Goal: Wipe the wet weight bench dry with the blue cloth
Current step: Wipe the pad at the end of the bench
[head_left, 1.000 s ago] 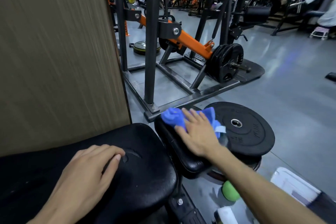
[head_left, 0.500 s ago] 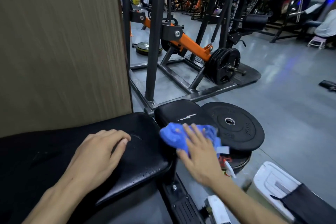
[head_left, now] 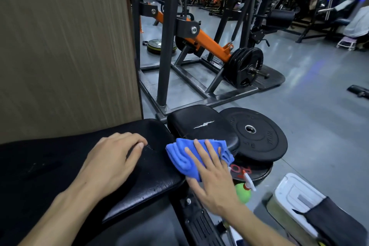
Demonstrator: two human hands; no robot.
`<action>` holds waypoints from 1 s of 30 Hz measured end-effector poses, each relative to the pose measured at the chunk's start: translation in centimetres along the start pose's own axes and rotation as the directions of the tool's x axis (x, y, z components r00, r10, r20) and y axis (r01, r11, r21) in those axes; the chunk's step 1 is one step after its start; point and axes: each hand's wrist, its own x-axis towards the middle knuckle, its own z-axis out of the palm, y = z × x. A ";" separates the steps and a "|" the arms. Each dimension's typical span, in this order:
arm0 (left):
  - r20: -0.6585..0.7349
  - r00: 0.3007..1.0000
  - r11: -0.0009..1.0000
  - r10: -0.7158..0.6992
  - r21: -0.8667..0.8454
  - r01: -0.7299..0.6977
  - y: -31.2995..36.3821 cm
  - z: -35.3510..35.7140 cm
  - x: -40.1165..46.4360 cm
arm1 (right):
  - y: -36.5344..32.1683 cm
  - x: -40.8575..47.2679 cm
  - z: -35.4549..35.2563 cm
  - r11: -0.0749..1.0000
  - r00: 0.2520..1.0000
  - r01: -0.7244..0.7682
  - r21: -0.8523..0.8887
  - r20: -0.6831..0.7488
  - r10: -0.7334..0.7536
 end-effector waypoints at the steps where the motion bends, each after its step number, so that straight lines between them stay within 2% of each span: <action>1: 0.004 1.000 1.000 0.005 -0.003 -0.005 0.3 0.2 0.2 | 1.3 0.4 0.0 1.000 1.000 -0.001 -0.019 -0.018 0.001; 3: 0.026 0.999 1.000 0.027 0.005 -0.027 0.5 0.5 0.4 | 3.9 1.9 -0.4 0.985 0.981 -0.170 -0.010 -0.101 0.168; 5: 0.051 0.998 0.999 0.039 0.017 -0.039 0.4 0.7 0.4 | 4.6 3.7 -0.6 0.899 0.885 -0.433 0.059 -0.163 0.437; 6: 0.057 0.998 0.999 0.036 0.019 -0.037 0.3 0.8 0.3 | 3.8 4.1 -0.4 0.864 0.847 -0.500 0.055 -0.175 0.502; 7: 0.060 0.998 0.999 0.029 0.020 -0.030 0.1 0.8 0.4 | 2.5 4.1 -0.1 0.875 0.859 -0.485 0.017 -0.181 0.479; 9: 0.065 0.998 1.000 0.018 0.017 -0.019 -0.1 1.0 0.6 | -0.1 2.8 0.5 0.964 0.962 -0.261 -0.041 -0.089 0.257; 10: 0.069 0.997 1.000 0.014 0.015 -0.015 -0.1 1.0 0.8 | -0.4 2.2 0.3 0.990 0.991 -0.135 -0.035 -0.021 0.135; 11: 0.075 0.997 1.000 0.012 0.016 -0.013 -0.1 1.2 0.9 | 0.2 2.3 -0.3 0.998 0.998 -0.059 -0.022 0.019 0.059; 12: 0.078 0.997 1.000 0.013 0.018 -0.014 -0.2 1.3 0.9 | 1.6 3.2 -0.7 0.998 0.999 -0.049 -0.027 0.017 0.049; 14: 0.076 0.997 1.000 0.011 0.019 -0.012 -0.3 1.3 1.0 | 5.5 6.3 -1.4 0.974 0.975 -0.224 -0.031 -0.012 0.224; 16: 0.071 0.997 1.000 0.007 0.021 -0.008 -0.7 1.2 0.8 | 9.4 9.9 -2.5 0.873 0.873 -0.487 -0.010 0.032 0.487; 18: 0.062 0.998 1.000 -0.004 0.028 0.002 -1.2 1.2 0.7 | 10.6 12.4 -2.5 0.805 0.796 -0.593 -0.009 0.145 0.588; 19: 0.059 0.998 0.999 -0.010 0.032 0.008 -1.4 1.1 0.8 | 10.1 13.0 -1.9 0.829 0.804 -0.553 -0.081 0.209 0.557; 20: 0.057 0.998 0.999 -0.015 0.035 0.013 -1.7 1.2 0.9 | 9.2 13.4 -1.1 0.878 0.842 -0.454 -0.148 0.250 0.478; 22: 0.043 0.999 0.999 -0.027 0.034 0.026 -2.2 1.3 1.2 | 7.7 14.2 -0.1 0.950 0.914 -0.263 -0.166 0.272 0.301; 23: 0.046 0.998 0.999 -0.033 0.032 0.032 -2.4 1.4 1.3 | 7.8 15.1 0.1 0.960 0.926 -0.233 -0.153 0.266 0.267; 25: 0.061 0.997 0.999 -0.043 0.029 0.041 -2.5 1.5 1.5 | 9.2 18.2 0.6 0.929 0.900 -0.324 -0.178 0.246 0.361; 27: 0.061 0.997 0.998 -0.047 0.032 0.045 -2.8 1.3 1.7 | 9.6 21.3 0.7 0.858 0.819 -0.474 -0.195 0.260 0.512; 28: 0.063 0.997 0.998 -0.051 0.033 0.049 -2.9 1.3 1.7 | 8.8 22.4 1.1 0.846 0.803 -0.495 -0.197 0.269 0.532; 30: 0.068 0.996 0.997 -0.063 0.044 0.060 -3.1 1.1 1.7 | 5.7 23.1 2.4 0.913 0.862 -0.367 -0.177 0.305 0.405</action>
